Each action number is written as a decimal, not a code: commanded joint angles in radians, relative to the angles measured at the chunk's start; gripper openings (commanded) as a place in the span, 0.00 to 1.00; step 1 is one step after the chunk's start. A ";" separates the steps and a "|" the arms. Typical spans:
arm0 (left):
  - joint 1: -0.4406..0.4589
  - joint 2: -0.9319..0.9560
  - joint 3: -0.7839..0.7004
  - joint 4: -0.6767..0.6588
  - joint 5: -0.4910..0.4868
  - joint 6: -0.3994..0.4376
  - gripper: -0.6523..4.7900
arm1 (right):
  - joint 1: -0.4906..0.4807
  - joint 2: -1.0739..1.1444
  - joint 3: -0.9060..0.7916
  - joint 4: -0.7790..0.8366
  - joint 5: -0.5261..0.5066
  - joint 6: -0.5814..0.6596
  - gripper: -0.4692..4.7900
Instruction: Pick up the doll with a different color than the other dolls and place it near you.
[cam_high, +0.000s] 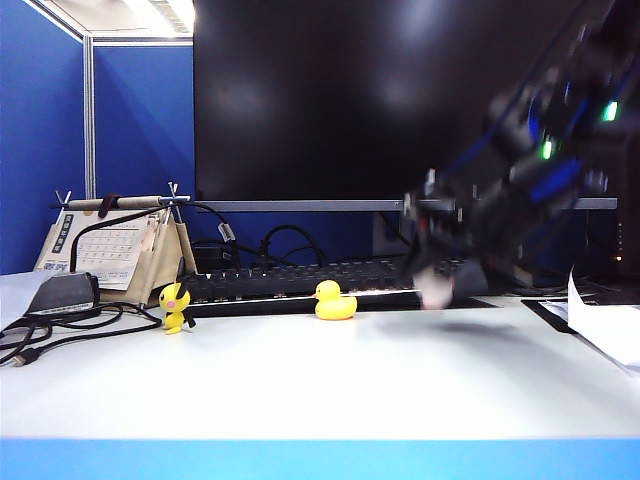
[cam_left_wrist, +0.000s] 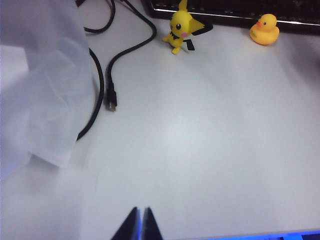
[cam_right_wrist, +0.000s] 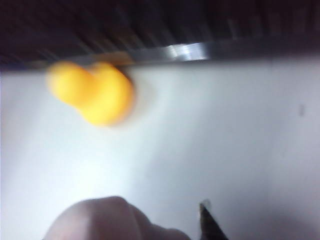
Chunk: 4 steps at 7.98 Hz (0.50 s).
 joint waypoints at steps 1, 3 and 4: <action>-0.001 0.001 0.002 0.002 0.001 0.000 0.16 | 0.011 -0.058 -0.002 -0.058 -0.027 -0.013 0.46; -0.001 0.001 0.002 0.002 0.000 0.000 0.16 | 0.075 -0.094 -0.011 -0.126 -0.020 -0.070 0.46; -0.001 0.000 0.002 0.002 0.001 0.000 0.16 | 0.201 -0.168 -0.026 -0.164 0.042 -0.118 0.46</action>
